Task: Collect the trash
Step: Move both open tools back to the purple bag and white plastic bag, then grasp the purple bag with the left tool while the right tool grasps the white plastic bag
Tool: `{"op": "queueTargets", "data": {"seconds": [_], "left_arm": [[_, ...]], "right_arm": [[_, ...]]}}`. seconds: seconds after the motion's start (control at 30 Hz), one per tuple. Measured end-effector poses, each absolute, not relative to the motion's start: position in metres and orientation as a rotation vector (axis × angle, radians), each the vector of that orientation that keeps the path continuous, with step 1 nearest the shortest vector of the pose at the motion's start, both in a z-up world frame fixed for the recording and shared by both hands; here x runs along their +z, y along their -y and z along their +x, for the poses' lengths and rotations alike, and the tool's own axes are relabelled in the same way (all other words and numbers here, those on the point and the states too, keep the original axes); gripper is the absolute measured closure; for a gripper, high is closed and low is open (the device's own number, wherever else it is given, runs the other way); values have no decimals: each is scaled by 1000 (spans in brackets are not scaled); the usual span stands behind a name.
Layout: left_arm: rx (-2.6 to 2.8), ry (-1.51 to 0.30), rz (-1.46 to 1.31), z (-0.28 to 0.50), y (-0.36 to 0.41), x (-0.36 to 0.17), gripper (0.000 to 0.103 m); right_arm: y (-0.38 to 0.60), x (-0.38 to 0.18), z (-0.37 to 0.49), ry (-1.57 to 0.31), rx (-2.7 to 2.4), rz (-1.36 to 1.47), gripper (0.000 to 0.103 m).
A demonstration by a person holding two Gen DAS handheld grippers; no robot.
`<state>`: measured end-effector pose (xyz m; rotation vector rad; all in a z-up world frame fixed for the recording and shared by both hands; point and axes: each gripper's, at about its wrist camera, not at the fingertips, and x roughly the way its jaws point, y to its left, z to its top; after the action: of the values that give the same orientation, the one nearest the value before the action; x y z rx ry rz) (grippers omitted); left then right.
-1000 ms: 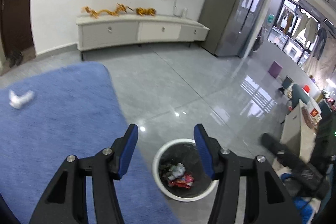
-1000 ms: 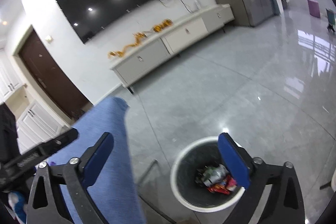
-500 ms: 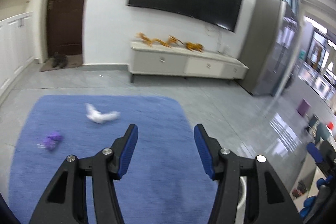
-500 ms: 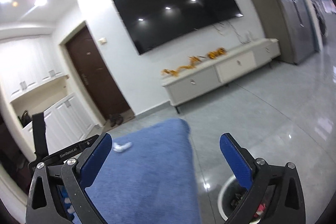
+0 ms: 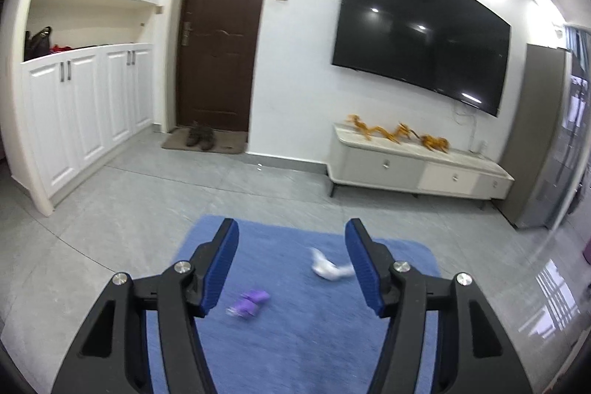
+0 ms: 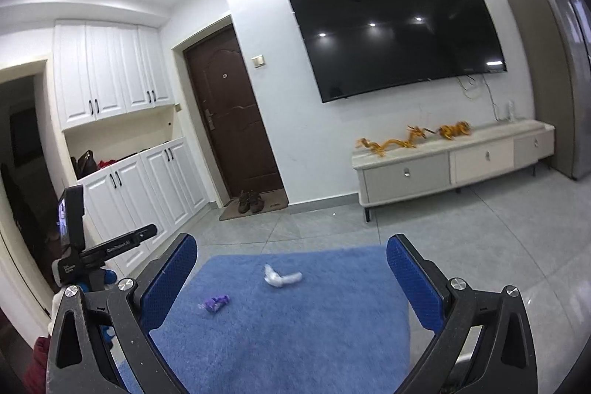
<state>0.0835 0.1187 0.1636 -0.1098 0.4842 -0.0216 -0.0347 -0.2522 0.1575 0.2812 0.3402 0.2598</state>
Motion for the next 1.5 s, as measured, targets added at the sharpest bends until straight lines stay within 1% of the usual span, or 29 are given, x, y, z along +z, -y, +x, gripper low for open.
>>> {"op": "queueTargets", "data": {"seconds": [0.2, 0.3, 0.4, 0.57, 0.73, 0.93, 1.03, 1.1, 1.13, 1.2, 1.23, 1.27, 1.3, 1.33, 1.37, 1.4, 1.43, 1.5], "left_arm": [[36, -454, -73, 97, -156, 186, 45], [39, -482, -63, 113, -167, 175, 45], [14, -559, -43, 136, -170, 137, 45], [-59, -723, -9, 172, -162, 46, 45], [-122, -819, 48, 191, -139, -21, 45], [-139, -881, 39, 214, -140, -72, 45], [-133, -898, 18, 222, -146, -87, 46], [-134, -904, 0, 224, -149, -94, 47], [-135, -907, -4, 224, -150, -97, 50], [-129, -906, 5, 225, -149, -103, 53], [-133, -902, 2, 224, -149, -102, 56], [-133, -899, 3, 225, -149, -103, 60], [-128, -896, 5, 224, -148, -103, 61], [-130, -893, 6, 224, -147, -103, 65], [-131, -891, 8, 223, -147, -102, 69], [-133, -889, 11, 223, -146, -102, 71], [-133, -887, 14, 223, -145, -102, 73], [-133, -885, 18, 222, -144, -102, 73]], "right_arm": [[223, 164, 10, -356, 309, 244, 0], [211, 151, 32, -398, 316, 219, 0], [197, 119, 62, -479, 328, 180, 0], [162, 51, 119, -637, 351, 104, 0], [133, -4, 162, -745, 380, 6, 0], [98, -48, 212, -803, 453, -89, 0], [83, -69, 234, -832, 489, -105, 4], [75, -79, 244, -852, 506, -113, 11], [68, -87, 251, -867, 510, -128, 13], [58, -99, 260, -884, 514, -158, 21], [55, -102, 264, -890, 514, -165, 24], [52, -107, 268, -902, 513, -169, 31], [51, -111, 270, -911, 510, -172, 39], [50, -116, 272, -924, 502, -177, 42], [51, -119, 273, -934, 495, -179, 49], [52, -123, 273, -944, 490, -176, 56], [55, -124, 269, -936, 486, -167, 58], [63, -123, 263, -937, 489, -131, 72]]}}
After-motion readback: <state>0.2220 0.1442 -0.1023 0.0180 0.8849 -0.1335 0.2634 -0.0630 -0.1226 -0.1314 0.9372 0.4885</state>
